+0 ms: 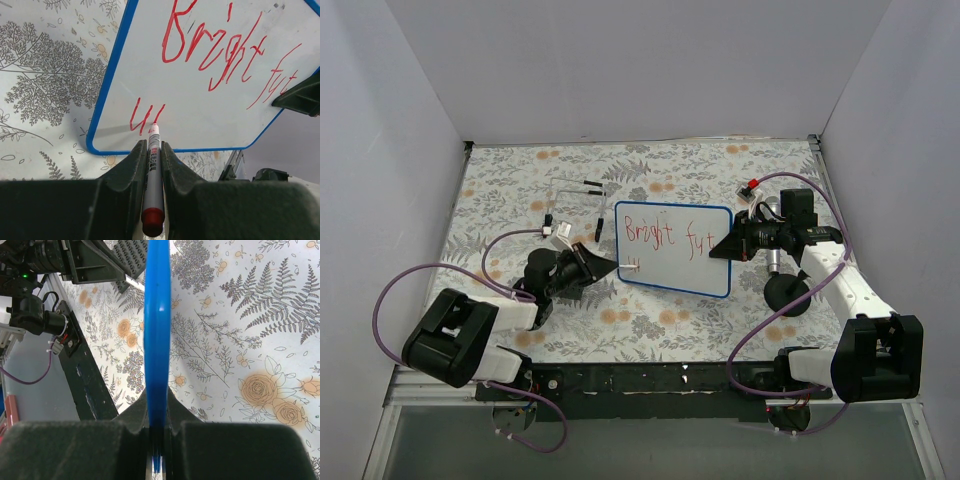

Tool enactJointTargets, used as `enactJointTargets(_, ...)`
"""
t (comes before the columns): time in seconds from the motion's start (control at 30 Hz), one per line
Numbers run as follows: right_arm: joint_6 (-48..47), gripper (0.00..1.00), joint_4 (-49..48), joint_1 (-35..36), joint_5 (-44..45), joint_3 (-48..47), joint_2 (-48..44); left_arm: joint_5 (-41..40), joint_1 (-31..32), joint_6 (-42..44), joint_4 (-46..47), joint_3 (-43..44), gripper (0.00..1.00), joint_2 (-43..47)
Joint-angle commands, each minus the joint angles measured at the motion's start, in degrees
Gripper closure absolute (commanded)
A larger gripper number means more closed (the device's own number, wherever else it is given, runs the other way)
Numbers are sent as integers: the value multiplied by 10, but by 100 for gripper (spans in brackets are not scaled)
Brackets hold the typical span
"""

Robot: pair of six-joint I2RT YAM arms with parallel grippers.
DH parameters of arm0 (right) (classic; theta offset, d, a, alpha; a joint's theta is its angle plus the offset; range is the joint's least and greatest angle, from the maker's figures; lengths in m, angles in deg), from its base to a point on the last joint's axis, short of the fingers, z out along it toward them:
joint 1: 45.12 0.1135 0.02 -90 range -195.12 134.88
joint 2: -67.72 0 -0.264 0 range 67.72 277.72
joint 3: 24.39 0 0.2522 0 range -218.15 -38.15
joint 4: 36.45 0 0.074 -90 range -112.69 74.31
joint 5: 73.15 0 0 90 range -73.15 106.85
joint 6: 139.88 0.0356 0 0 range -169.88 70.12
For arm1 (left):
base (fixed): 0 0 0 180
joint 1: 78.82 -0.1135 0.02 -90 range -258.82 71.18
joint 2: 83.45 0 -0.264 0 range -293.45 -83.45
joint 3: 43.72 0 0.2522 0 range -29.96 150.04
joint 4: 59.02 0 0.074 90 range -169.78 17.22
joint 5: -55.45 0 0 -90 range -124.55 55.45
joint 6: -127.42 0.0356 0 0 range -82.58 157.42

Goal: Write a sentence on the whiteboard
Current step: Write with the whiteboard marker without the cap on the whiteboard.

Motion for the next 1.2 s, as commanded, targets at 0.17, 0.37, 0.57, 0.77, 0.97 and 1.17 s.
enactJointTargets(0.17, -10, 99, -13, 1, -23, -3, -14, -6, -1, 13, -1, 36, 100, -5)
enactJointTargets(0.37, -10, 99, -13, 1, -23, -3, -14, 7, -1, 11, 2, 39, 100, -5)
enactJointTargets(0.57, -9, 99, -13, 2, -23, -3, -14, 29, -2, 3, 16, 35, 100, -1)
enactJointTargets(0.77, -9, 99, -13, 1, -22, -3, -14, 20, -2, -7, 21, 25, 100, 16)
enactJointTargets(0.97, -10, 99, -13, 1, -22, -3, -16, 19, -2, -4, -4, 19, 100, 52)
enactJointTargets(1.17, -9, 99, -14, 0, -23, -2, -16, 26, -2, 10, -23, 0, 100, 60)
